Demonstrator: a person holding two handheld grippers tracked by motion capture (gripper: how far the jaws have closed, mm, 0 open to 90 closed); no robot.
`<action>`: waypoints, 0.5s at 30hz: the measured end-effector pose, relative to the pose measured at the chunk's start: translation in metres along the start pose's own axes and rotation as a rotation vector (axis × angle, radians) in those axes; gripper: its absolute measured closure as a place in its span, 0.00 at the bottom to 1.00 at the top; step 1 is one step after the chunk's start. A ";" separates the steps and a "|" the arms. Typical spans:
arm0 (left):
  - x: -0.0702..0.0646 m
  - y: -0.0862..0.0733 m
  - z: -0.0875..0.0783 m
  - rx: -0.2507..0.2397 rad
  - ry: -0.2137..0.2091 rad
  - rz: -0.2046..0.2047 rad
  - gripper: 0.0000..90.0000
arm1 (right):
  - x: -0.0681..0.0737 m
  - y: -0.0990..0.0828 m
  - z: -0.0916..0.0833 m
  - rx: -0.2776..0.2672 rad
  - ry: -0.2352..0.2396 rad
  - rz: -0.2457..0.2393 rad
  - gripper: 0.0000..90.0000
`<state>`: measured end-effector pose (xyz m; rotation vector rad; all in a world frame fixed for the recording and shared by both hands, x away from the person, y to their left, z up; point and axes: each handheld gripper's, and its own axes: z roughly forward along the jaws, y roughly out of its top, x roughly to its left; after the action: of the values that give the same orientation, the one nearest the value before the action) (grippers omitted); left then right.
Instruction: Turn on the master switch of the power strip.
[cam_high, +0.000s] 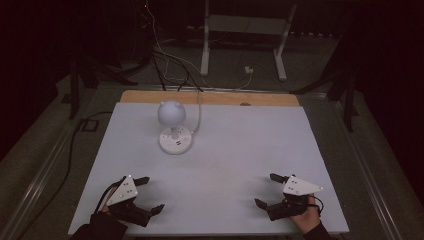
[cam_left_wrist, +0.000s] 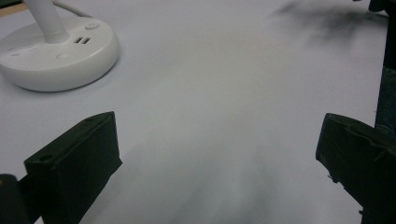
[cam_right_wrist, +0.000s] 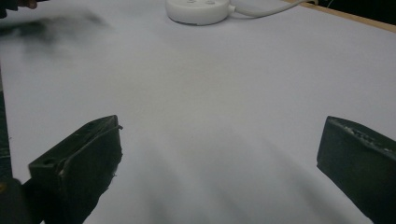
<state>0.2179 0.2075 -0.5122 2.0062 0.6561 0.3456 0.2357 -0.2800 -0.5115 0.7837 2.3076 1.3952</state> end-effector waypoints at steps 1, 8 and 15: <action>0.000 0.000 0.000 0.000 0.000 0.000 0.00 | 0.000 0.000 0.000 0.000 0.000 0.000 0.00; 0.000 0.001 0.000 -0.009 -0.005 -0.002 0.00 | 0.003 0.000 -0.001 0.001 -0.020 -0.003 0.00; -0.002 0.002 0.000 -0.007 -0.011 0.012 0.00 | 0.003 0.001 -0.002 -0.007 -0.028 -0.014 0.00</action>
<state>0.2169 0.2058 -0.5107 2.0052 0.6352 0.3438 0.2322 -0.2792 -0.5098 0.7788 2.2812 1.3767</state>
